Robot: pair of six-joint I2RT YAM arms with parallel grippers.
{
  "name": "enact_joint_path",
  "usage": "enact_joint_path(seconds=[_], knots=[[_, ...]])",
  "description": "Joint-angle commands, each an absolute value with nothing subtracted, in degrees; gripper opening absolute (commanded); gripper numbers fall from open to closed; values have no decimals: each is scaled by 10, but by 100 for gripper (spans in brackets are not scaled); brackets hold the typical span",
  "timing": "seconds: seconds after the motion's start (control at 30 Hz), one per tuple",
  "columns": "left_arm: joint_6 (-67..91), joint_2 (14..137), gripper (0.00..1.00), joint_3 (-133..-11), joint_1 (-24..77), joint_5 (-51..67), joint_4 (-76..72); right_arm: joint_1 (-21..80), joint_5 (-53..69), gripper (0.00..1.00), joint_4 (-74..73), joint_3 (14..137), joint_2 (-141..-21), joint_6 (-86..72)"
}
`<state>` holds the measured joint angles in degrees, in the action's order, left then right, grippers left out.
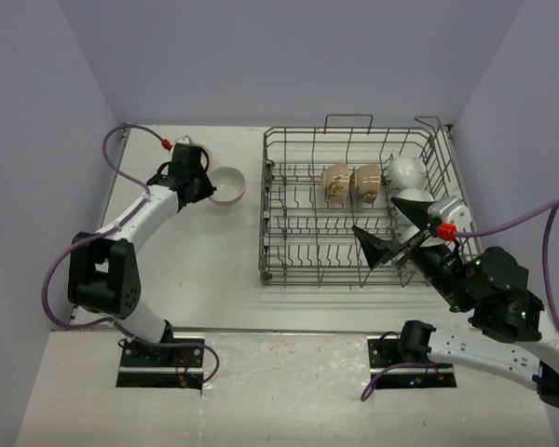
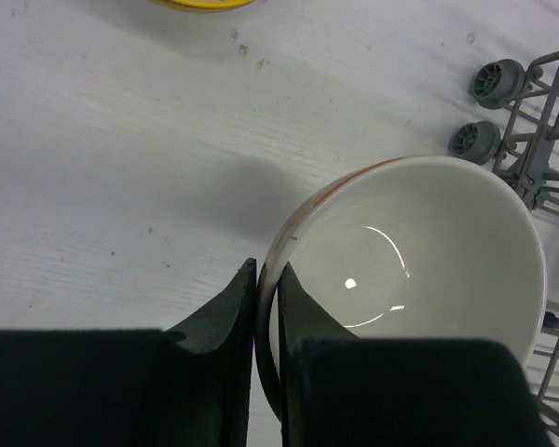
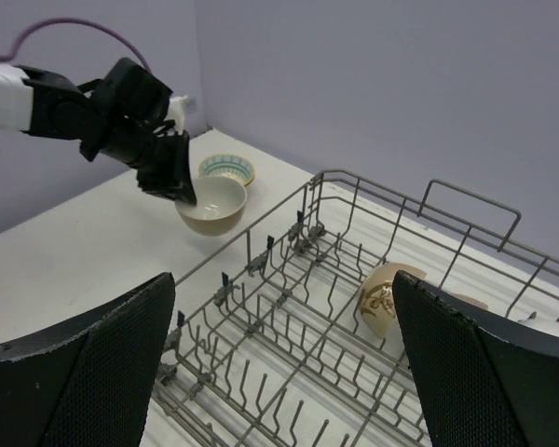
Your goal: Unload the bowls from the dish rack
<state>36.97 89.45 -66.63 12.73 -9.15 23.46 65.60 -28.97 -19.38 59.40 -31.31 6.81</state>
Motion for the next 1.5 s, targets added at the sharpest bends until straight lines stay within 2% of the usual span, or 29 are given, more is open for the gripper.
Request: enact_joint_path(seconds=[0.0,0.37,0.53,0.67,0.73,0.77,0.8,0.93,0.97,1.07,1.23,1.3,1.47], knots=[[398,917,0,-677,120,-76,121,657,-270,99,-179,566,-291,25],[377,1028,0,-708,117,-94,88,657,-250,99,-190,531,-242,4],[375,1056,0,-703,116,-90,79,656,-372,99,-192,519,-264,-46],[375,1069,0,-710,116,-98,88,634,-330,99,-223,536,-293,-82],[376,1067,14,-713,116,-101,91,590,-300,99,-239,539,-322,-96],[377,1064,22,-713,116,-105,92,564,-235,99,-243,541,-334,-100],[377,1058,34,-712,116,-107,98,536,-196,99,-247,541,-359,-106],[380,1021,62,-697,116,-113,111,411,-66,99,-234,534,-418,-138],[380,1010,78,-692,116,-114,114,397,-55,99,-229,534,-427,-142],[380,958,100,-678,117,-113,134,338,23,99,-204,539,-466,-156],[387,791,100,-633,118,-103,169,207,145,99,-190,582,-557,-200],[381,704,100,-622,125,-100,187,162,157,99,-180,597,-604,-217],[311,569,100,-628,146,-93,273,107,198,99,-170,657,-726,-214]])
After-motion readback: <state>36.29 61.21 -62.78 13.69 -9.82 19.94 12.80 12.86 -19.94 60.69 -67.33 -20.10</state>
